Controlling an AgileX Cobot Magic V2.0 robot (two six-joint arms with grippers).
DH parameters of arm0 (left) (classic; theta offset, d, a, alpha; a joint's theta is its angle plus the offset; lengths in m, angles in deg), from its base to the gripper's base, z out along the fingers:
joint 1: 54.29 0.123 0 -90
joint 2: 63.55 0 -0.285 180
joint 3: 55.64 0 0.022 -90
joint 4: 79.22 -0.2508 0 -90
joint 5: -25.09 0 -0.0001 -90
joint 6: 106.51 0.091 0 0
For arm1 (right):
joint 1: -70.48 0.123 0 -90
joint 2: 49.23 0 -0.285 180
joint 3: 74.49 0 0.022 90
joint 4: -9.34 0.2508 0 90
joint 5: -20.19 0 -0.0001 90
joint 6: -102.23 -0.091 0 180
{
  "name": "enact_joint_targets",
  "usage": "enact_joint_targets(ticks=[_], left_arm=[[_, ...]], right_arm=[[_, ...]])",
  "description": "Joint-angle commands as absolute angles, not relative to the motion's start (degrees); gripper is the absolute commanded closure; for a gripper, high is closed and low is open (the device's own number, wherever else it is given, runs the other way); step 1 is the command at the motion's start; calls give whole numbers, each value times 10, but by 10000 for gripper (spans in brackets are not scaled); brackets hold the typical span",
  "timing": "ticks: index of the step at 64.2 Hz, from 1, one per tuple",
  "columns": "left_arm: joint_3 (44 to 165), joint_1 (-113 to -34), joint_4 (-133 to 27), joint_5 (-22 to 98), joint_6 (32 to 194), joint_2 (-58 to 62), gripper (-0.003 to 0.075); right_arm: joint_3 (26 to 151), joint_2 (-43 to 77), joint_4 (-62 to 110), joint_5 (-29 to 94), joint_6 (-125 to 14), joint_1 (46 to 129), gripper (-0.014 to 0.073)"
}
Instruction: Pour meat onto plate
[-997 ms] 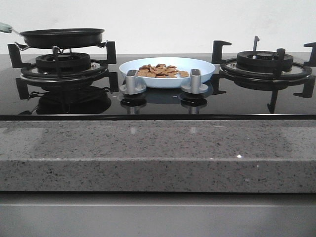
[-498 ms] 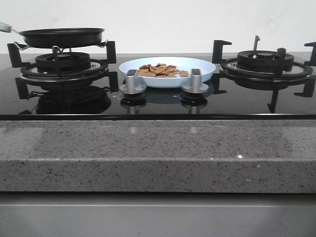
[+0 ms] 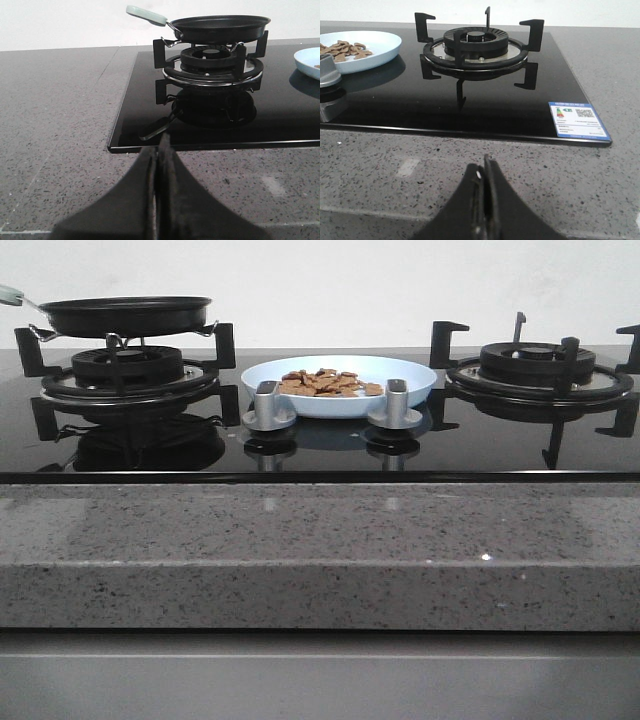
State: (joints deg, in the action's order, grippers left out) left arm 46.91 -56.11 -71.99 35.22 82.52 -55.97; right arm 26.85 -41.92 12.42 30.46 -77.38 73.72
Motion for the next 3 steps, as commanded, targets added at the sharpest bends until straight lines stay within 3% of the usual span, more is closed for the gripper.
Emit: enact_joint_targets(ticks=[1, 3], left_arm=[[466, -559, -713, 308, 822, -569, 741], [466, -559, -713, 308, 822, -569, 741]], right_arm=[[271, -430, 118, 262, -774, 732, 664], [271, -430, 118, 262, -774, 732, 664]])
